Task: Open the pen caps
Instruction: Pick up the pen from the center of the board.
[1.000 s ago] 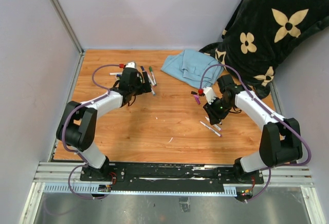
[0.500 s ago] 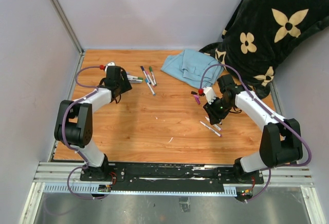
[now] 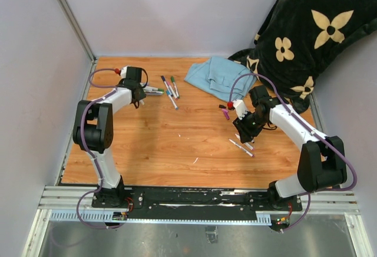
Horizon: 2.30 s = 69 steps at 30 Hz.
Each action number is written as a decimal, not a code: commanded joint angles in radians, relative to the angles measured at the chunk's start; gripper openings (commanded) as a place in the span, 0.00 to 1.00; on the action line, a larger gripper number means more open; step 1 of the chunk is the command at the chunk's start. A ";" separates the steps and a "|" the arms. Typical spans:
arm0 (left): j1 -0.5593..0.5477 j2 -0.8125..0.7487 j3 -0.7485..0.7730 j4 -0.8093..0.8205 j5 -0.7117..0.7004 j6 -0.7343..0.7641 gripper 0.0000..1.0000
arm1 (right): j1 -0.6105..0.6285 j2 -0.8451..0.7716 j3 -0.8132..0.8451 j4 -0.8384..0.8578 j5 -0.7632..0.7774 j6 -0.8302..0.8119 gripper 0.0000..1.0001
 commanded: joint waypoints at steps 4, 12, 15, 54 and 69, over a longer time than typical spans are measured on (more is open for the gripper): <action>0.006 0.110 0.126 -0.090 -0.032 0.001 0.39 | -0.012 -0.016 0.022 -0.025 -0.018 -0.019 0.40; 0.006 0.163 0.167 -0.138 -0.049 -0.007 0.34 | -0.013 -0.016 0.022 -0.025 -0.016 -0.019 0.41; 0.007 0.162 0.146 -0.145 -0.054 -0.013 0.30 | -0.014 -0.016 0.023 -0.025 -0.018 -0.019 0.41; -0.673 -0.388 -0.550 -0.146 0.046 -0.327 0.10 | -0.012 -0.038 0.024 -0.025 -0.026 -0.022 0.41; -0.682 -0.328 -0.480 -0.188 -0.009 -0.215 0.18 | -0.012 -0.030 0.022 -0.025 -0.024 -0.022 0.42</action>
